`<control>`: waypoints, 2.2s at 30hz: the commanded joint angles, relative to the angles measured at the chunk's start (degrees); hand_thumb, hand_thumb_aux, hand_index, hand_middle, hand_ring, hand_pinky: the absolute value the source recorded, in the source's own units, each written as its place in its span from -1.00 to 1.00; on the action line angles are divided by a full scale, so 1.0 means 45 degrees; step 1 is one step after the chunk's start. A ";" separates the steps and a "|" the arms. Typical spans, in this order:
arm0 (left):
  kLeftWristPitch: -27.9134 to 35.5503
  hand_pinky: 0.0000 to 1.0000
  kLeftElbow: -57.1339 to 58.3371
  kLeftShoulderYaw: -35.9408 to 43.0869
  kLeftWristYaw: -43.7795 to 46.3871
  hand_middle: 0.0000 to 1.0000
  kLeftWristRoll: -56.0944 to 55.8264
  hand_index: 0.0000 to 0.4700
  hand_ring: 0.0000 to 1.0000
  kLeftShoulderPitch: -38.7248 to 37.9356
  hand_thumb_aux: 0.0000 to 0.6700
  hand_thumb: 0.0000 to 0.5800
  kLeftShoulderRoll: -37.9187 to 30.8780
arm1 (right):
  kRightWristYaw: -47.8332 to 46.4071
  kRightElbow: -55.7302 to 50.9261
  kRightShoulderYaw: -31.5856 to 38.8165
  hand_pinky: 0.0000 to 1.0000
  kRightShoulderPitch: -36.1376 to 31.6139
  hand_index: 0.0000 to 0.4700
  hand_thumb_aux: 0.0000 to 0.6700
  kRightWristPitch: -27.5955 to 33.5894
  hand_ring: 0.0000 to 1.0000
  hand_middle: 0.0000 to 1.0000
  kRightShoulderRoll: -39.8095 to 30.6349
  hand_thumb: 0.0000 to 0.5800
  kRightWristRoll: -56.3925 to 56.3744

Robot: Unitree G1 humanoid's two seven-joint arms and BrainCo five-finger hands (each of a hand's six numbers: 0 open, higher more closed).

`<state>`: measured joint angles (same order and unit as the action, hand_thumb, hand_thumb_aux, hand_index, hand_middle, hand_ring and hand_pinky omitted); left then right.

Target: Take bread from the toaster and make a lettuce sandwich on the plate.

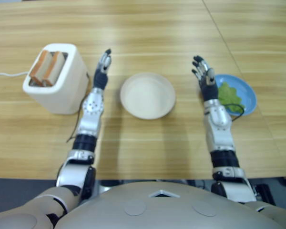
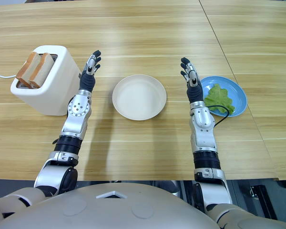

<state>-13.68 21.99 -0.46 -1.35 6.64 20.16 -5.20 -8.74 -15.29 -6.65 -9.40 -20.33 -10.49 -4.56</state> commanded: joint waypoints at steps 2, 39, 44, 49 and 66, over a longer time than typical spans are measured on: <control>0.0087 -1.00 0.0242 0.0088 -0.0057 -1.00 0.0110 -1.00 -1.00 0.0012 -1.00 -1.00 -0.0054 | -0.0061 -0.0007 0.0013 -1.00 0.0046 -1.00 -1.00 0.0191 -1.00 -1.00 -0.0075 -1.00 0.0062; 0.7303 -1.00 -0.5378 -0.2352 0.1702 -1.00 0.6689 -1.00 -1.00 -0.4808 -1.00 -1.00 -0.9272 | 0.0162 0.0387 -0.0051 -1.00 0.0473 -1.00 -1.00 0.0233 -1.00 -1.00 0.0087 -1.00 0.0116; 0.7696 -1.00 -0.3925 -0.2037 0.1388 -1.00 0.7178 -1.00 -1.00 -0.4496 -1.00 -1.00 -0.9487 | 0.0167 0.0635 -0.0070 -1.00 0.0640 -1.00 -1.00 0.0302 -1.00 -1.00 0.0048 -1.00 0.0111; 0.7956 -1.00 -0.3158 -0.2203 0.1048 -1.00 0.7181 -1.00 -1.00 -0.4297 -1.00 -1.00 -0.9596 | 0.0157 0.0866 -0.0049 -1.00 0.0762 -1.00 -1.00 0.0424 -1.00 -1.00 0.0015 -1.00 0.0128; 0.8484 -1.00 -0.3418 -0.1846 0.0651 -1.00 0.7691 -1.00 -1.00 -0.4179 -1.00 -1.00 -0.9734 | 0.0165 0.1048 -0.0011 -1.00 0.0779 -1.00 -1.00 0.0534 -1.00 -1.00 -0.0036 -1.00 0.0240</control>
<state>23.80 6.25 -10.49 1.23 39.98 1.96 -48.24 -8.20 -11.02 -6.65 -6.12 -19.04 -10.36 -3.80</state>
